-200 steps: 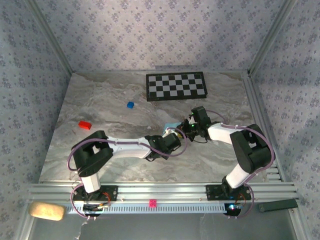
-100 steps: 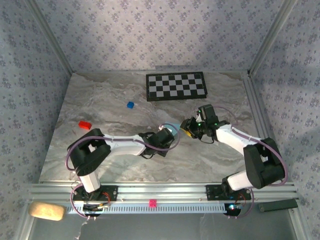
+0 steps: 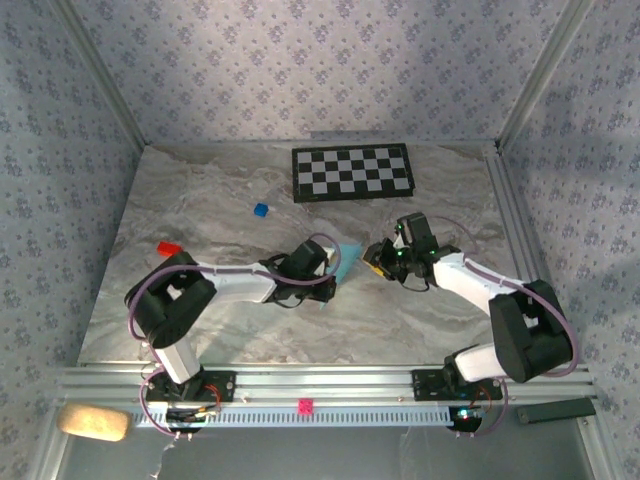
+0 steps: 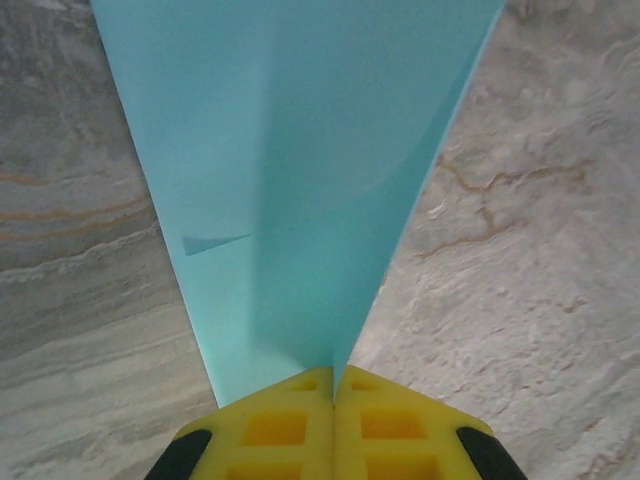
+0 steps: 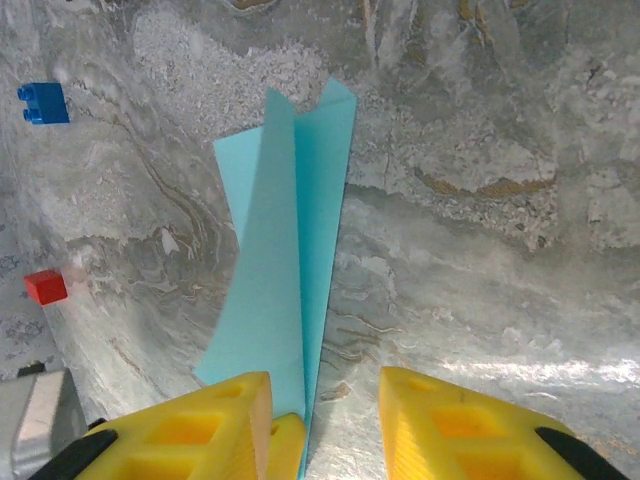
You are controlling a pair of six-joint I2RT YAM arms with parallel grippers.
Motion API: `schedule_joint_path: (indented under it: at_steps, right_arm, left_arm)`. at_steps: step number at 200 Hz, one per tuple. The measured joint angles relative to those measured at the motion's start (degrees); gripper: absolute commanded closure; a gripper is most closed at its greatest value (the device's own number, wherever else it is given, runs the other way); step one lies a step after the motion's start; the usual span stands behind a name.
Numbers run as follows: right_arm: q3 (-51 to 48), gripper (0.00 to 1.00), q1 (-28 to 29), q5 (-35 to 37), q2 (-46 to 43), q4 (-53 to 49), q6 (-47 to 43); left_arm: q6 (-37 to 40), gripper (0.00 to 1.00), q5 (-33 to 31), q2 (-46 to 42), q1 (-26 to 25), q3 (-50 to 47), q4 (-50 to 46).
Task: Fold a paper plane with a square sheet of paper (pick it up from the middle)
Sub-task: Fold the wing for the fifth time at the center of the table.
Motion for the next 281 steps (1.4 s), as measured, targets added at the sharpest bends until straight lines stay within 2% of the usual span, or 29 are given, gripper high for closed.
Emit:
schedule_joint_path:
  at_steps: [51, 108, 168, 213, 281]
  right_arm:
    - [-3.76, 0.69, 2.47, 2.43, -2.16, 5.79, -2.49]
    - [-4.35, 0.69, 2.91, 1.07, -2.58, 9.27, -5.88]
    - [-5.14, 0.82, 2.89, -4.35, 0.94, 14.21, -7.34]
    - [-5.25, 0.92, 2.12, -8.79, 6.36, 19.47, -7.37]
    - [-4.42, 0.93, -0.46, -13.49, 12.48, 22.86, -8.26]
  left_arm:
    - [-3.98, 1.0, 8.72, 2.75, 3.65, -1.95, 6.78]
    - [-7.8, 1.0, 17.31, 6.82, 5.64, -2.01, 14.32]
    - [-14.19, 1.0, 25.11, 9.94, 7.98, -2.01, 19.74]
    - [-19.3, 1.0, 27.98, 12.39, 8.33, -2.23, 25.73]
    - [-23.71, 1.0, 28.48, 13.57, 8.28, -3.65, 31.76]
